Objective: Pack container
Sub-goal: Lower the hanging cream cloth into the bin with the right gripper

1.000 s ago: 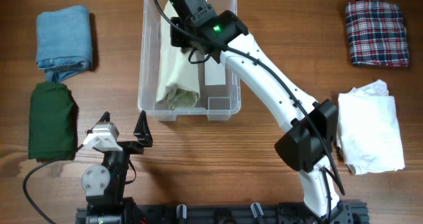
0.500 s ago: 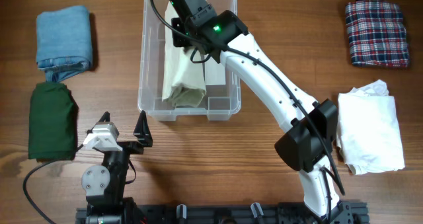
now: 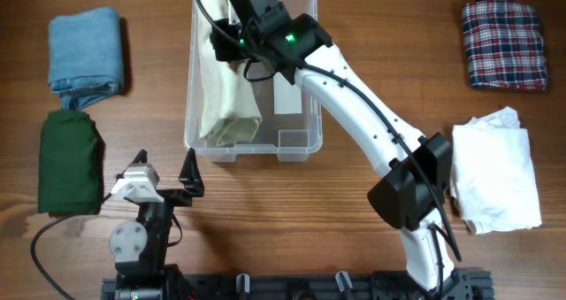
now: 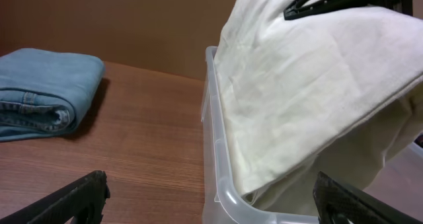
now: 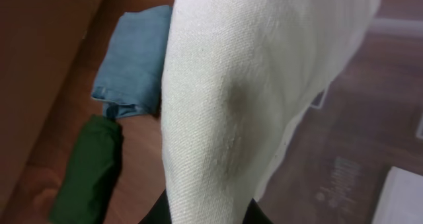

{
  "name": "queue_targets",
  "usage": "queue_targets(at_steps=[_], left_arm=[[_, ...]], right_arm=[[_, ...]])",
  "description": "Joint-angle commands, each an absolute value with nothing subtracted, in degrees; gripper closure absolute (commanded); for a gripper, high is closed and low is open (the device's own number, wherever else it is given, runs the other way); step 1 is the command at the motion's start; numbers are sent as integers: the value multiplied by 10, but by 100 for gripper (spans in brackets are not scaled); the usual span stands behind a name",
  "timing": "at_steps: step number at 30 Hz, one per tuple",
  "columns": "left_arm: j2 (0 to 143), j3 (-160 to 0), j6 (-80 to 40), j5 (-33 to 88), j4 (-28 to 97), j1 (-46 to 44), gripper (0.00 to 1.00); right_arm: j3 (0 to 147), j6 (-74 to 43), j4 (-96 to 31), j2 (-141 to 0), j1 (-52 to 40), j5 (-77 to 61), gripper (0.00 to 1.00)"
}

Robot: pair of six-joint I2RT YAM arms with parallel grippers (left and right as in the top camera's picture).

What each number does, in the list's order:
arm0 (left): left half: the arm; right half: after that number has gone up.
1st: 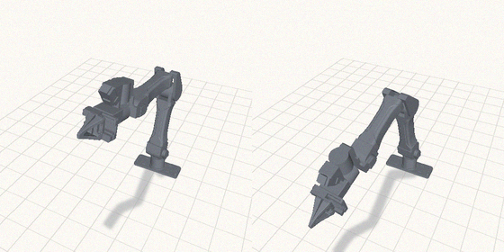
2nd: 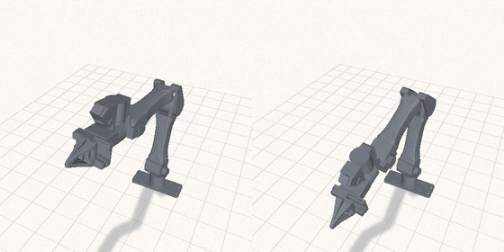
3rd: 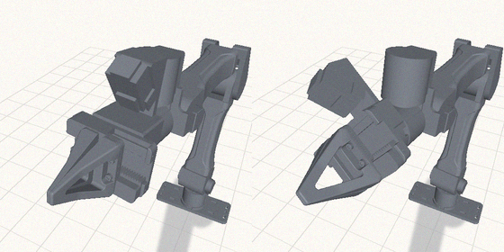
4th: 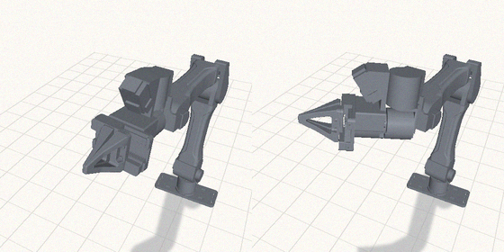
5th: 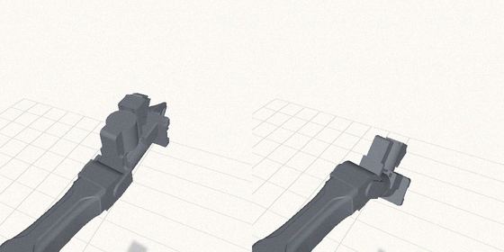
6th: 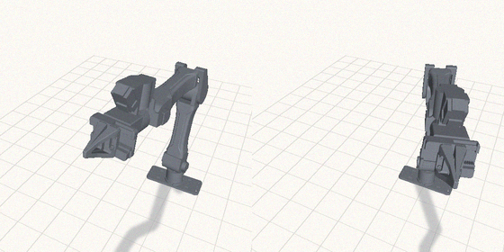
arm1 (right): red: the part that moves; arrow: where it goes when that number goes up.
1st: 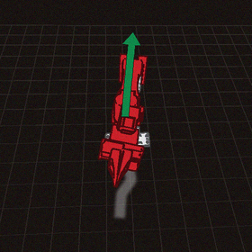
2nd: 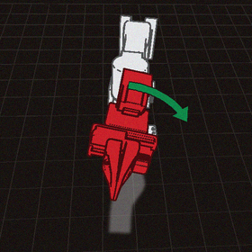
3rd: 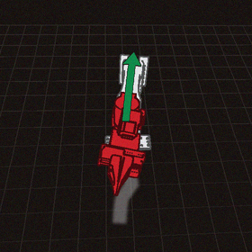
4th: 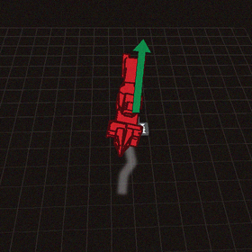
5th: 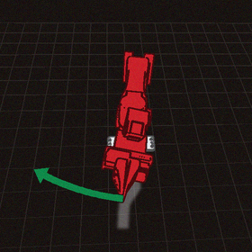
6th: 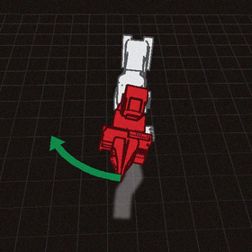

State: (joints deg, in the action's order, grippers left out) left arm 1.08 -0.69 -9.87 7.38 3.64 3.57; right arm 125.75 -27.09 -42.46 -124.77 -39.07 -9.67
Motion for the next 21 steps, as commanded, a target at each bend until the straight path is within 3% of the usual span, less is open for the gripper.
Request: queue_targets(at_steps=[1, 21], left_arm=[[9, -3, -94, 72, 37, 40, 0], [9, -3, -94, 72, 37, 40, 0]], right_arm=[[1279, -286, -412, -1238, -390, -117, 96], [1272, -282, -451, -1278, -389, -34, 96]])
